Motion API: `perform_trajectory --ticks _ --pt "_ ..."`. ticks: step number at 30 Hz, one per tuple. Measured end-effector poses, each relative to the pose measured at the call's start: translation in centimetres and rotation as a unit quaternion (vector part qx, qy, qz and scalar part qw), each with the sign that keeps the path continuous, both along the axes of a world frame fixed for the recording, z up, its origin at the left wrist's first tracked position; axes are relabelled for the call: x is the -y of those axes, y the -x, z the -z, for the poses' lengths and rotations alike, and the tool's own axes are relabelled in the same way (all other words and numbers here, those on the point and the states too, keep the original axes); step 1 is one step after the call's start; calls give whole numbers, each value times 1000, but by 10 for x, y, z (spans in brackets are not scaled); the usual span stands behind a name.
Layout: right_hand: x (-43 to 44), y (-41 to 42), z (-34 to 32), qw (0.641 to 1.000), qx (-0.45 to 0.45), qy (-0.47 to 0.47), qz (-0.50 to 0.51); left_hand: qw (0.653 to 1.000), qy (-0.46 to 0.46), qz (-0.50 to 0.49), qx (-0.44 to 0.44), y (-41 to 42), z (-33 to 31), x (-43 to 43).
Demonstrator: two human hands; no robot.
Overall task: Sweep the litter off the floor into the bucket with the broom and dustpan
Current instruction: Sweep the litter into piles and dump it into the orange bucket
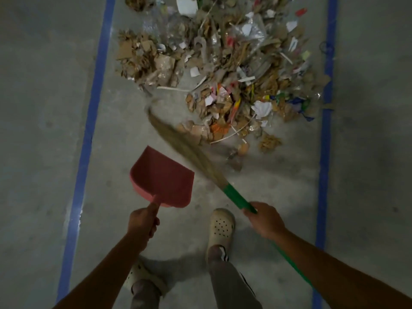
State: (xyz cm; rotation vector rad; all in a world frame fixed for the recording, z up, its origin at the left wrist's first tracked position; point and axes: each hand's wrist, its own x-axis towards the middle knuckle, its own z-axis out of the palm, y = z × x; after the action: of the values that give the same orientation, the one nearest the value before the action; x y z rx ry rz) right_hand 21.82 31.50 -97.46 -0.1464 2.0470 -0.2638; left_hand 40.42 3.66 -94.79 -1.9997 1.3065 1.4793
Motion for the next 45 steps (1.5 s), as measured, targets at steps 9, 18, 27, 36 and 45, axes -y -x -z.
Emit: perform_trajectory --ticks 9,18,27,36,45 --pt "-24 134 52 985 -104 -100 91 1000 12 18 -23 63 31 -4" --pt "12 223 16 939 -222 36 259 994 34 37 -94 145 17 17" --pt "20 157 -20 926 -284 89 231 992 58 33 -111 136 -6 27" --pt "35 60 -45 925 -265 174 208 993 50 -12 -106 36 -19 21" --pt "85 -31 -79 975 -156 154 27 991 58 -93 -74 -92 -55 23"
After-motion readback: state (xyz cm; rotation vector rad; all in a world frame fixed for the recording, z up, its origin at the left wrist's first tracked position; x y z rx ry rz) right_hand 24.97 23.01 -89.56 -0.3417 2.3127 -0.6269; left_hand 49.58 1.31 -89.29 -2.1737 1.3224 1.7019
